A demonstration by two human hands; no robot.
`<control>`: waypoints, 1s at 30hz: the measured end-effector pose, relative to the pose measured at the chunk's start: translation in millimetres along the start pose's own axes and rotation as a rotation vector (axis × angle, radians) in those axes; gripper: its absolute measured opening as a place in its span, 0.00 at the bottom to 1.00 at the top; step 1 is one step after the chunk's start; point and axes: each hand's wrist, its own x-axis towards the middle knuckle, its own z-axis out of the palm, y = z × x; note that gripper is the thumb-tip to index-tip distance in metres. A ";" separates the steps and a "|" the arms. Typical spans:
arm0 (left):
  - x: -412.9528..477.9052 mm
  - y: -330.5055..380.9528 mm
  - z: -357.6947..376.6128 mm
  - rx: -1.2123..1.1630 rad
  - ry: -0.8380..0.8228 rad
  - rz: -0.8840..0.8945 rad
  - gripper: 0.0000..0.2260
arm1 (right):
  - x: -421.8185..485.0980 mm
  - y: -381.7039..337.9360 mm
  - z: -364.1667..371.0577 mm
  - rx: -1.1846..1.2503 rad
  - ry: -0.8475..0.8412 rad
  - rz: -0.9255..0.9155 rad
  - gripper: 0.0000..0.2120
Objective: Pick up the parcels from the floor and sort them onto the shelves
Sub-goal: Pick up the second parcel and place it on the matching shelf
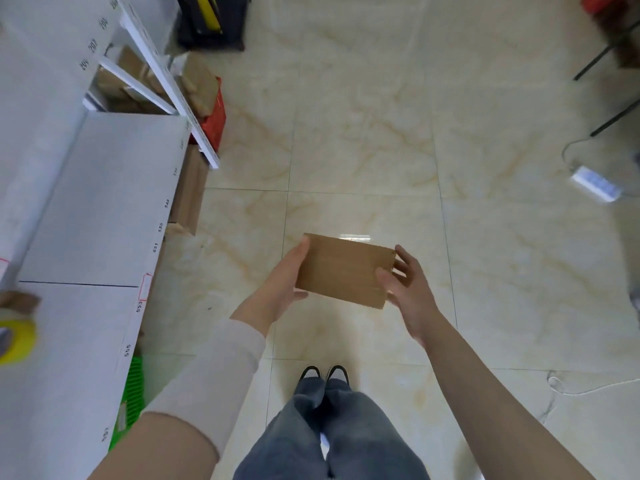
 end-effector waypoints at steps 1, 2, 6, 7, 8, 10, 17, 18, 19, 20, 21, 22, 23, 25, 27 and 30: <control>-1.3 4.7 -0.9 -0.038 -0.008 -0.037 0.17 | -3.3 -2.2 2.8 -0.091 0.008 -0.082 0.38; -1.5 7.1 -2.0 -0.076 -0.025 -0.059 0.16 | -6.6 -3.3 5.1 -0.164 0.005 -0.157 0.42; -4.1 7.1 -7.5 -0.212 -0.037 -0.104 0.22 | -16.8 -1.6 6.3 -0.370 -0.045 -0.335 0.50; -5.1 5.9 -8.7 -0.211 -0.018 -0.094 0.23 | -19.3 -1.8 7.1 -0.377 -0.065 -0.336 0.51; -7.0 5.0 -9.0 -0.208 -0.003 -0.069 0.23 | -20.6 -1.5 7.1 -0.346 -0.084 -0.321 0.51; -11.8 2.3 -9.7 -0.236 0.012 -0.001 0.22 | -25.3 -3.1 7.6 -0.172 -0.120 -0.189 0.50; -28.9 -11.3 -13.0 -0.041 -0.100 0.327 0.27 | -29.7 1.0 10.3 0.212 -0.199 0.094 0.31; -31.4 -12.8 -14.7 -0.020 -0.139 0.313 0.31 | -29.2 0.1 9.7 0.215 -0.184 0.085 0.28; -33.5 -13.9 -17.3 -0.002 -0.175 0.291 0.35 | -27.9 -1.4 7.9 0.196 -0.172 0.071 0.27; -34.7 -13.9 -20.7 0.023 -0.194 0.267 0.38 | -26.5 -4.3 4.7 0.166 -0.173 0.057 0.27; -36.4 -12.2 -24.4 0.061 -0.192 0.249 0.40 | -24.8 -7.3 0.8 0.127 -0.185 0.042 0.28; -37.8 -8.2 -27.9 0.115 -0.164 0.239 0.42 | -23.5 -11.2 -3.1 0.079 -0.208 0.027 0.30; -39.8 -2.1 -30.4 0.180 -0.121 0.240 0.42 | -21.9 -15.8 -7.0 0.026 -0.240 0.009 0.34; -44.6 12.5 -33.1 0.313 -0.081 0.268 0.43 | -19.9 -29.6 -12.2 -0.085 -0.315 -0.018 0.36; -48.6 23.5 -31.8 0.449 -0.159 0.279 0.43 | -20.3 -47.3 -12.8 -0.192 -0.400 -0.026 0.33; -56.4 27.2 -20.6 0.552 -0.357 0.208 0.37 | -22.7 -69.9 -9.3 -0.331 -0.499 -0.028 0.32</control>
